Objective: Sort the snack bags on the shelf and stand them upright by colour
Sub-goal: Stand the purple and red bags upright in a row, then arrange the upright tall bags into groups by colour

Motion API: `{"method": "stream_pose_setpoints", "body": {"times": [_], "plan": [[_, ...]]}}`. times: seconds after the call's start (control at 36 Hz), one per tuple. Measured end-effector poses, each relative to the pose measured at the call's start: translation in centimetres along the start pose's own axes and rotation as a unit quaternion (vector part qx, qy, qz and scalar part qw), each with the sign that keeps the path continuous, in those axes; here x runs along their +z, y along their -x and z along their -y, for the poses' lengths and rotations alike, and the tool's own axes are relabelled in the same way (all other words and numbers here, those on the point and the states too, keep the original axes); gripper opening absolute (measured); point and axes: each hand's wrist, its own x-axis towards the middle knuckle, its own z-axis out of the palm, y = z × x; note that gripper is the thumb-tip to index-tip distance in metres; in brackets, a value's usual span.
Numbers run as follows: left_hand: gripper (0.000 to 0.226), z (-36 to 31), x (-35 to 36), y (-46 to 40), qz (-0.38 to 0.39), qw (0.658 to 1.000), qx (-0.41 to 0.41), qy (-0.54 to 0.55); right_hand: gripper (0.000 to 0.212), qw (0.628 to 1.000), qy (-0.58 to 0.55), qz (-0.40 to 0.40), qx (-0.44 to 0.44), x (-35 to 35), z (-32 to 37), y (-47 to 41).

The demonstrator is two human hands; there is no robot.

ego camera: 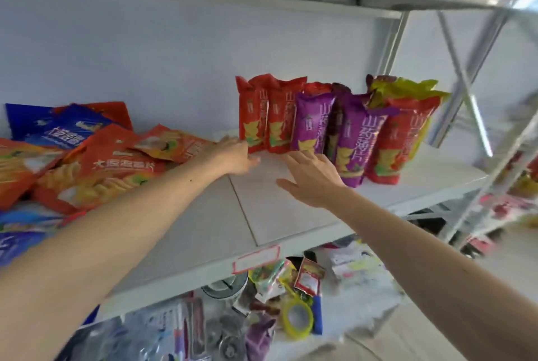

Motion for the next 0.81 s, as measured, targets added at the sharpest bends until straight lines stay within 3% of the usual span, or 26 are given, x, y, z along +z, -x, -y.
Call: {"method": "stream_pose_setpoints", "body": {"times": [0.22, 0.42, 0.56, 0.81], "plan": [[0.058, -14.6, 2.2, 0.0, 0.018, 0.996, 0.078, 0.027, 0.048, 0.999, 0.005, -0.003, 0.035, -0.2, -10.1, 9.0], [0.050, -24.8, 1.7, -0.9, 0.036, 0.986, 0.159, -0.037, 0.048, 0.994, 0.006, -0.003, 0.106, -0.3, -18.8, 13.9], [0.044, -30.0, -0.1, -2.7, -0.009, 0.975, 0.219, -0.035, 0.049, 0.986, 0.007, 0.007, 0.166, -0.2, -24.4, 15.5], [0.050, -37.8, -7.8, -7.2, -0.123, 0.949, 0.288, -0.041, 0.051, 0.980, 0.009, 0.020, 0.199, 0.6, -32.5, 13.6]]}}
